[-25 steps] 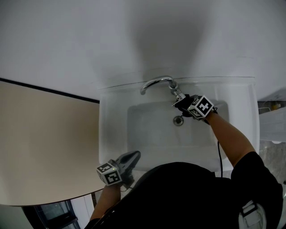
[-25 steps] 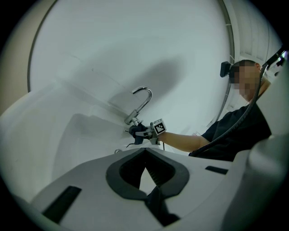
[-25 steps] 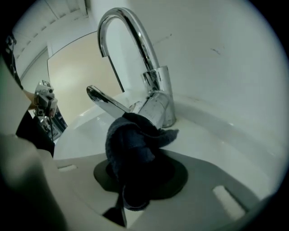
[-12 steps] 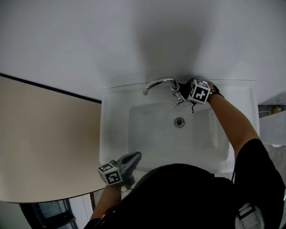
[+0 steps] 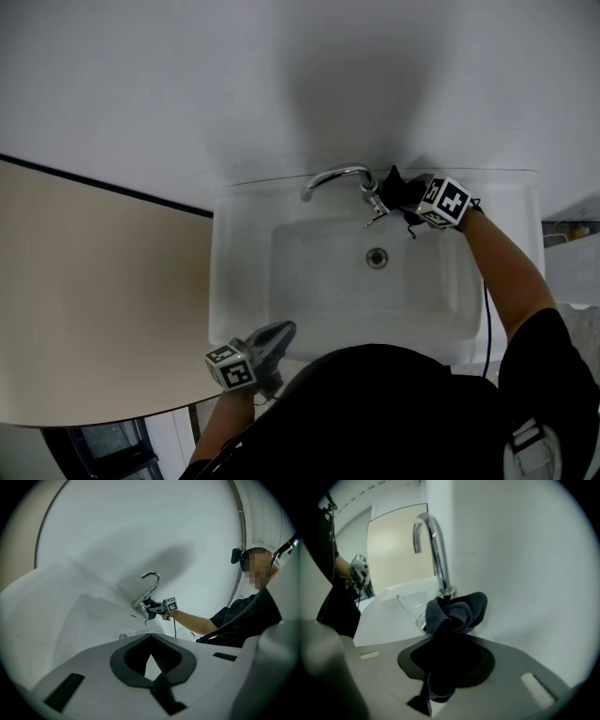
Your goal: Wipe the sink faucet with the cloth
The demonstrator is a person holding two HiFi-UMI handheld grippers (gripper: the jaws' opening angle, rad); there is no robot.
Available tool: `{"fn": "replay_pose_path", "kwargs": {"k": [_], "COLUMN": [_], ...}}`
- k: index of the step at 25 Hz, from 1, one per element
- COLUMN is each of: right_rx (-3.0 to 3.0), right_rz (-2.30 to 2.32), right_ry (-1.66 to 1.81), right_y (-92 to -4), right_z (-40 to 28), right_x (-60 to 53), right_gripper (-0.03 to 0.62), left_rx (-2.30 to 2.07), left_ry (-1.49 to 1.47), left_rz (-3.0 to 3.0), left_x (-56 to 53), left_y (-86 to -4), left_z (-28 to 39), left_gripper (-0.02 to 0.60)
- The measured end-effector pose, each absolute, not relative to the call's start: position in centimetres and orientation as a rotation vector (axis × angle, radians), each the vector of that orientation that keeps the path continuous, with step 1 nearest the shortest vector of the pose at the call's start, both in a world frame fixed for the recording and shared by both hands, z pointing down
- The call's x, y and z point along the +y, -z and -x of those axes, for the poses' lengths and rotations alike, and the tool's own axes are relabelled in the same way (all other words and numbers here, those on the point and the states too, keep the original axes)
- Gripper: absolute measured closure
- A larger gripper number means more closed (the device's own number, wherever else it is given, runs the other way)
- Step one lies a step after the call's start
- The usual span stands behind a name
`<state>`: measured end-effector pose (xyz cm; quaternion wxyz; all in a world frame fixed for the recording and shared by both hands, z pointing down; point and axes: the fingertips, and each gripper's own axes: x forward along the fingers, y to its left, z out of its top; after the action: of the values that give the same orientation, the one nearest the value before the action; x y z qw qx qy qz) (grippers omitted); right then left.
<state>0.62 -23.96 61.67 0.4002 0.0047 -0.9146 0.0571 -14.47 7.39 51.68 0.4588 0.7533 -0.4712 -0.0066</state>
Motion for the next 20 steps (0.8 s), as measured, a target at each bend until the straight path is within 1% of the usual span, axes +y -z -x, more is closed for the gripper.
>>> {"fn": "replay_pose_path", "kwargs": {"k": [2,4,7,13,17,20], "right_rx": [-2.360,-2.314,-2.123,-1.910,-2.011,-2.065], "right_rz": [-0.104,-0.091,-0.058,-0.034,-0.097,-0.137], "right_ry": [-0.101,0.032,0.241,0.381,0.476,0.620], "right_y": [-59.0,-57.8,-59.3,-63.5,-60.9,-58.1], "right_z": [0.5,1.8,2.9,3.9,4.0,4.1], "right_x": [-25.4,-25.2,-25.2,-27.0,-26.8,-27.2], "right_gripper": [0.515,0.514,0.514,0.514,0.514,0.514], "left_rx": [-1.160,-1.162,-1.163,-1.157,-1.172,-1.178], "left_ry": [0.006,-0.007,-0.008,-0.007,0.005,0.007], "left_rz": [-1.863,-1.865,-1.861,-1.859,-1.862,-1.858], "left_x": [7.2,7.2,7.3,7.5,7.8,7.6], "left_y": [-51.5,-51.4,-51.5,-51.9,-51.4,-51.6], "left_z": [14.4,14.3,14.3,14.3,14.7,15.2], "left_gripper": [0.581,0.581,0.581,0.581,0.581,0.581]}}
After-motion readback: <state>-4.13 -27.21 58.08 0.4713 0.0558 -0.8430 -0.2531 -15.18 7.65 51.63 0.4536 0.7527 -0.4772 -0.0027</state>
